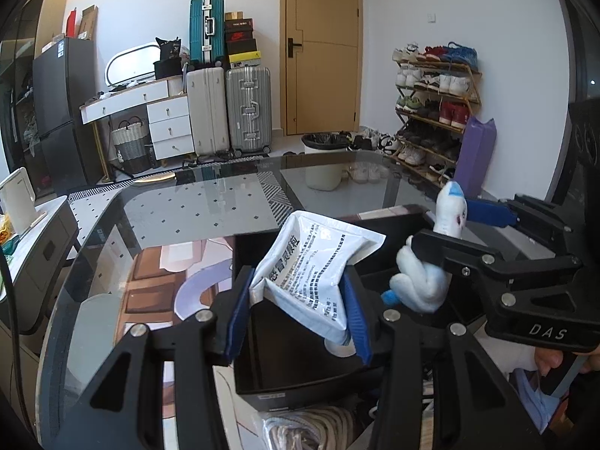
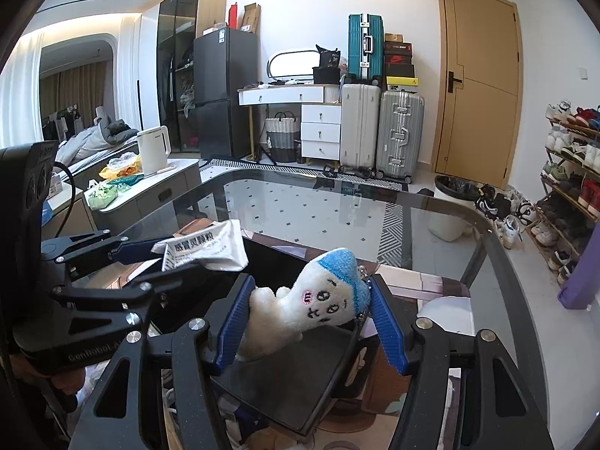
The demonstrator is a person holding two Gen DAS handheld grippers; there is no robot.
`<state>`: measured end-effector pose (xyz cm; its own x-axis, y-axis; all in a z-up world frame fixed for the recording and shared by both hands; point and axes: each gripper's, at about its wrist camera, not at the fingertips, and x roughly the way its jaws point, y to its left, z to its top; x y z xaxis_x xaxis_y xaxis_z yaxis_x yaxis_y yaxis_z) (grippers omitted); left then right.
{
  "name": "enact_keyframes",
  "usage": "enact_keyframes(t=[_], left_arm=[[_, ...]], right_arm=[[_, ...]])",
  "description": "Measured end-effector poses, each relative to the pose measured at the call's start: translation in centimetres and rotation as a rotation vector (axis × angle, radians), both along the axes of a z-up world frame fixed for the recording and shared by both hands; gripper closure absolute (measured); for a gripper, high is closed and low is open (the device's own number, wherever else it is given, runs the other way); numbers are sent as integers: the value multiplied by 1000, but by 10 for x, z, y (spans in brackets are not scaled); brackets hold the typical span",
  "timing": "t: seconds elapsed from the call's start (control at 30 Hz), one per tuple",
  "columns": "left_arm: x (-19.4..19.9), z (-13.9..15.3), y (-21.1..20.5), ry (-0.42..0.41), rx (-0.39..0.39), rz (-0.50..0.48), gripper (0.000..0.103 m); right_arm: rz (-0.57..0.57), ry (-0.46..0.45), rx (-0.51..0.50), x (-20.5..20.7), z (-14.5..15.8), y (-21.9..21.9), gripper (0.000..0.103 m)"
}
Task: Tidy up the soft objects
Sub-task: 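Carry the packet with the left gripper into the black box while the right drops the doll in, then withdraw the left gripper and move the right gripper to the white foam piece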
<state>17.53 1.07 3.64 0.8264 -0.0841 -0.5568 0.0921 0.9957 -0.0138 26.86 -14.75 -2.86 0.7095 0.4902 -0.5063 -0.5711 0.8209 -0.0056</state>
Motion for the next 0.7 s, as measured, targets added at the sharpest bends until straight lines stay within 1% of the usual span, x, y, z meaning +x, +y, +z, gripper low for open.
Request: enact_keyframes(t=[0.1,0.17,0.27,0.3,0.33,0.37,0.47,0.5,0.53,0.57,0.67,0.7], left_arm=[[3,-4,-2,16,3,-7,57],[2,-6,-4,11,13,-14,56],[1,-5,-3,13,4,-23,53],[1,-3,-4,15,1,-22,48],[0,-1,-3,16,-8,-21,45],[-1,0,-2,15,-17,-23,44],[-8,5,-1,-2,-24,-26,35],[-11,6,-2,-8,-18,-24,28],[-15,8,-2,-15,-13,-20,18],[-19,10,-1,-24,-14,-16,15],[-32,14,1,-39,-26,-21,12],[-35,14,1,-38,-24,-17,6]], right_arm=[[4,7,-5,2,-6,2,41],[1,14,-10,1,-9,0,41],[9,13,-9,0,-8,-1,38],[9,6,-8,-1,-7,-2,33],[3,-4,-9,-3,-6,-3,27],[-5,-13,-6,-5,-4,-5,17],[-27,-35,13,-12,3,-15,12],[-38,-38,15,-14,6,-19,8],[-44,-40,17,-16,9,-23,5],[-48,-38,18,-19,11,-27,2],[-43,-27,14,-32,14,-37,1],[-47,-24,9,-37,15,-41,1]])
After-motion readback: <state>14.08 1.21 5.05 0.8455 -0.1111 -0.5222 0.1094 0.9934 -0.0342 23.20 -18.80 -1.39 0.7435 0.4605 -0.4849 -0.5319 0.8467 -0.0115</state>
